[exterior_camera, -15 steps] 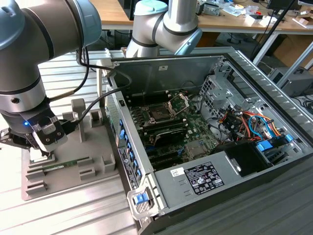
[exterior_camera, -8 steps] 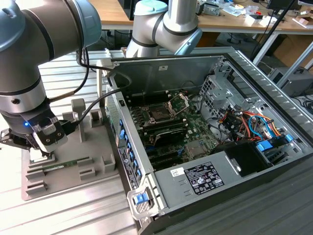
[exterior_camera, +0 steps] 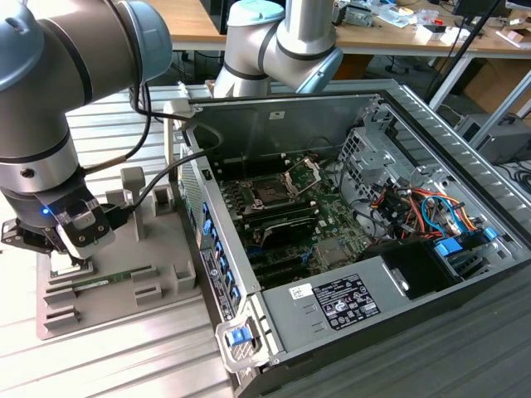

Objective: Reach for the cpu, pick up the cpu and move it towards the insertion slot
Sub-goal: 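Pick up the cpu and move it towards the insertion slot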

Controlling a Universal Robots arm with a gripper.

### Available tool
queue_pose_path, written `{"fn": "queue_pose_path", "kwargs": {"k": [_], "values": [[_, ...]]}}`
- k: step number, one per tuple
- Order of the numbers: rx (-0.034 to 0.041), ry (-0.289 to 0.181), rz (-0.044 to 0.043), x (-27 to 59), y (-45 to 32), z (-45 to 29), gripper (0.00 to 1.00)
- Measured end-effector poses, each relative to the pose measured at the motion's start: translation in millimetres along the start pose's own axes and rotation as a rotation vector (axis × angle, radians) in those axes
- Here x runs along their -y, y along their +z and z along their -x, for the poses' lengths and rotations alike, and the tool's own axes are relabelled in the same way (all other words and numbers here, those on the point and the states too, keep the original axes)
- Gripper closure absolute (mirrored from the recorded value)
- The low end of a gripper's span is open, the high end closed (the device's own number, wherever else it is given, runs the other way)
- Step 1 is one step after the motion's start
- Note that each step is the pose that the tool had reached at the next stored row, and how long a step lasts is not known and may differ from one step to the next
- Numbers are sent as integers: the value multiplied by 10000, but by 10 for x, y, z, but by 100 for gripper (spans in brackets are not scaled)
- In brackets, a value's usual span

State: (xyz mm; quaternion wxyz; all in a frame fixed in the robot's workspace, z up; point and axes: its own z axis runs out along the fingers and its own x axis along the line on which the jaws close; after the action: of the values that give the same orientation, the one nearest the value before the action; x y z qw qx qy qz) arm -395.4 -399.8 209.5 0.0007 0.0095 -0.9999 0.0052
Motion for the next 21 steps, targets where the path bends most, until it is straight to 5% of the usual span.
{"fn": "queue_pose_path", "kwargs": {"k": [13, 21], "values": [[1, -126, -1, -67, 46, -129, 90], [2, -191, 0, -69, 56, -142, 90]]}}
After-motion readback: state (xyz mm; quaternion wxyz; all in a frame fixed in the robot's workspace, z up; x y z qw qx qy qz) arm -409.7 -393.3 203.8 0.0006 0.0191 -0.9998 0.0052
